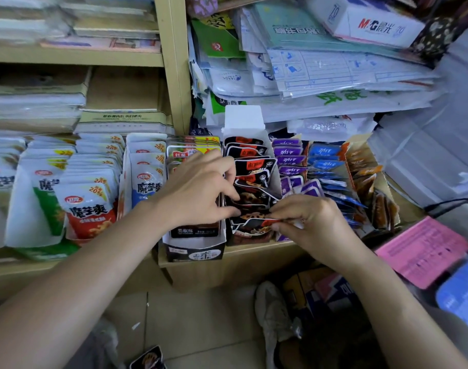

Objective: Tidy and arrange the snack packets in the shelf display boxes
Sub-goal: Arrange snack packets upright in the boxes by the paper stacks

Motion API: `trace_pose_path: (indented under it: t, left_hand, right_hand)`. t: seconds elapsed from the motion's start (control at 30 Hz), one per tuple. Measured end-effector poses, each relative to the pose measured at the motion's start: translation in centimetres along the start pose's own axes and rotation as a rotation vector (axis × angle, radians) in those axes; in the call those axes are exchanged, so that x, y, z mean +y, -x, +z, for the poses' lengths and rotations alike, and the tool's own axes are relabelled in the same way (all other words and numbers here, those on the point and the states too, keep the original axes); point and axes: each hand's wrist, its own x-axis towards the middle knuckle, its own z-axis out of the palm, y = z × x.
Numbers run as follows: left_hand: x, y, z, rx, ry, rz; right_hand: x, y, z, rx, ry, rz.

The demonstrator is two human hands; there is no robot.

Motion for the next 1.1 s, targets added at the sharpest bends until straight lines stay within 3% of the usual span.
trace_pose_path:
  t: [0.3, 0.5, 0.73, 0.93, 1.1]
  left_hand:
    - [0.2, 0.0, -0.1, -0.098, 0.014, -0.031]
    - [0.8, -0.1, 0.8, 0.007, -0.013, 0.010]
    - [1.0, -0.8, 0.1, 0.196, 0.161, -0.058]
    - [0.4, -1.1, 0.6, 0.162, 0.228, -0.058]
    - [0.4, -0.6, 0.6, 0.117, 0.276, 0.005]
  right_hand:
    - [-0.3, 0.1, -0.5, -0.042, -0.029, 0.057]
    - [0.1, 0.2, -0.3, -0.029, -0.016, 0.054]
    - [0.9, 0.1, 0.8, 0.060, 0.040, 0.015]
    - [1.2, 0.1, 1.7, 0.238, 0.217, 0.015]
    - [0.9, 0.1, 2.0, 0.155, 0.120, 0.020]
